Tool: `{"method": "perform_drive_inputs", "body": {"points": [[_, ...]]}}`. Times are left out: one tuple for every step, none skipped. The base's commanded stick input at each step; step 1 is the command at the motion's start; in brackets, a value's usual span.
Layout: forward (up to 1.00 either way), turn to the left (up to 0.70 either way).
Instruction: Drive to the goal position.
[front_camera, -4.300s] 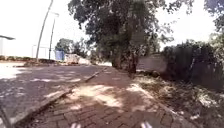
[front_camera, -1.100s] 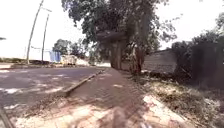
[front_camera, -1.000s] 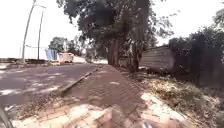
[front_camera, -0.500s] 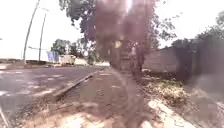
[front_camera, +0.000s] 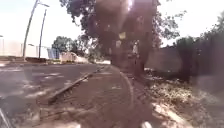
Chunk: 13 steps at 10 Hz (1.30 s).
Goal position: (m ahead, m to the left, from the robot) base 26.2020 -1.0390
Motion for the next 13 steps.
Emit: {"method": "perform_drive_inputs", "body": {"points": [[0.50,0.00],[0.50,0.00],[0.50,0.00],[0.50,0.00],[0.50,0.00],[0.50,0.00],[0.50,0.00],[0.50,-0.19],[0.50,-0.44],[0.50,-0.50],[0.50,-0.50],[0.50,-0.28],[0.50,-0.03]]}}
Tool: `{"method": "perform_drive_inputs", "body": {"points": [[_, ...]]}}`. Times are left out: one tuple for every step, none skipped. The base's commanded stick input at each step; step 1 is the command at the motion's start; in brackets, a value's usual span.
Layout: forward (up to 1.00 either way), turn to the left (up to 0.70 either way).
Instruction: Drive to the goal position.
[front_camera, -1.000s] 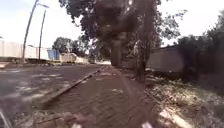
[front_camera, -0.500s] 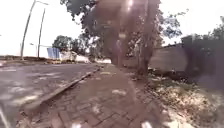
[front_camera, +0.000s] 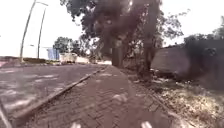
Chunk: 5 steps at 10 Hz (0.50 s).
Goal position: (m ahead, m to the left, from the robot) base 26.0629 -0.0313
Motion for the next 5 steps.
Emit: {"method": "perform_drive_inputs", "body": {"points": [[0.50,0.00],[0.50,0.00],[0.50,0.00],[0.50,0.00],[0.50,0.00]]}}
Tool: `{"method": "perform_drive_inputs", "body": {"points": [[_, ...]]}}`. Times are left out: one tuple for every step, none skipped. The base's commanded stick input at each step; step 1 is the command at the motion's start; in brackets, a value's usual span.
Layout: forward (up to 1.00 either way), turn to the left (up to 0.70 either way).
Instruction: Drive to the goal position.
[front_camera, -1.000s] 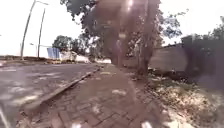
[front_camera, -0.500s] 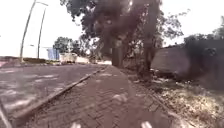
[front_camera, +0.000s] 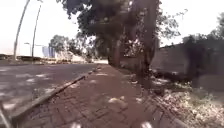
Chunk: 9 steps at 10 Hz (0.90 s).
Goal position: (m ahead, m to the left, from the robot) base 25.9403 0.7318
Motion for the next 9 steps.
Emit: {"method": "perform_drive_inputs", "body": {"points": [[0.50,0.00],[0.50,0.00],[0.50,0.00],[0.50,0.00],[0.50,0.00],[0.50,0.00],[0.50,0.00],[0.50,0.00],[0.50,0.00]]}}
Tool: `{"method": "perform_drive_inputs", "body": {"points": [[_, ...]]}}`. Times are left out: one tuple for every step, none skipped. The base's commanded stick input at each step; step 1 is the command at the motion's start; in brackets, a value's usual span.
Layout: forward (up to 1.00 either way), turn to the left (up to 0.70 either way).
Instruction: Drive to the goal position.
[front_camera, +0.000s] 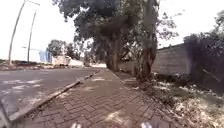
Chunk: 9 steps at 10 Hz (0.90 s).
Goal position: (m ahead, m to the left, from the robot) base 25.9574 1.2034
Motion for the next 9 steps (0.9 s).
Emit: {"method": "perform_drive_inputs", "body": {"points": [[0.50,0.00],[0.50,0.00],[0.50,0.00],[0.50,0.00],[0.50,0.00],[0.50,0.00],[0.50,0.00],[0.50,0.00],[0.50,0.00]]}}
